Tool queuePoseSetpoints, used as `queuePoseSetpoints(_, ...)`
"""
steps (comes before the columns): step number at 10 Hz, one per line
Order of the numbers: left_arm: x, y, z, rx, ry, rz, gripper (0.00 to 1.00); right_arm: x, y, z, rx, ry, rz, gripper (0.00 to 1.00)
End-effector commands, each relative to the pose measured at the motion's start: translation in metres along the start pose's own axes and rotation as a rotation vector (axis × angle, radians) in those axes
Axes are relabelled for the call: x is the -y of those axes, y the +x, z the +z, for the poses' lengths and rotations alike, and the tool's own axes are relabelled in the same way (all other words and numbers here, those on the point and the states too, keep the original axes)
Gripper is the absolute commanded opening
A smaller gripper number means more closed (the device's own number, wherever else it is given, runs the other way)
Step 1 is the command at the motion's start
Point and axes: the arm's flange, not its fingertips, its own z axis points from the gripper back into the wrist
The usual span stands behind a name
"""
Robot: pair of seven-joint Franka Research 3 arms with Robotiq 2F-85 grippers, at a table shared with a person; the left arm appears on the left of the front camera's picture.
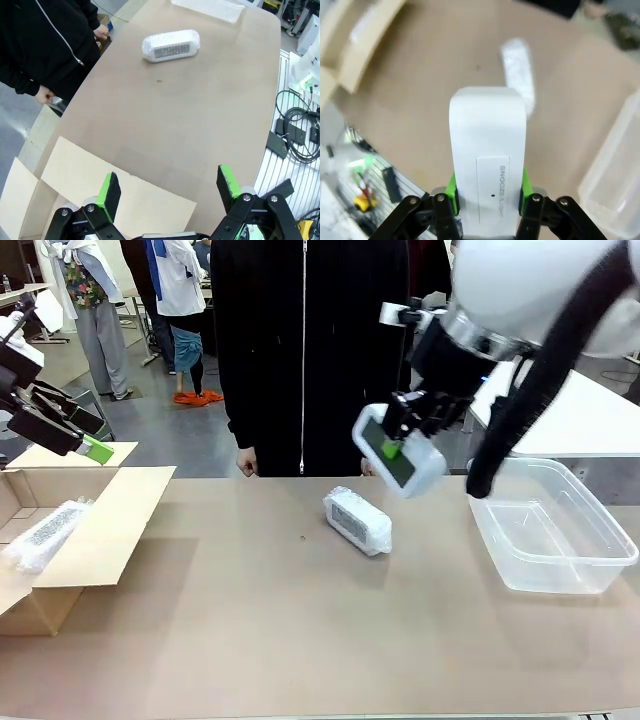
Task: Separate and place wrapped and unwrapped clocks.
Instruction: If the picked Digital clock is wrapped, place it in the Package Box ; if not, place it in the Organizing box.
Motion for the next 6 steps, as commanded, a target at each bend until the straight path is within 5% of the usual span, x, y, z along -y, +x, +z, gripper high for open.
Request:
queuePoseSetpoints(1,-0.0001,0.0020,-0.0012,0.015,-0.005,0.001,1.00,0.0230,-0.0165,-0.0020,0.048,-0.032,-0.184,0.51)
queuePoseSetpoints(6,-0.0001,0.0020,-0.0012,0.015,-0.005,0.001,1.00,0.0235,-0.0123,-0.0009,0.013,-0.019,-0.103,0.51)
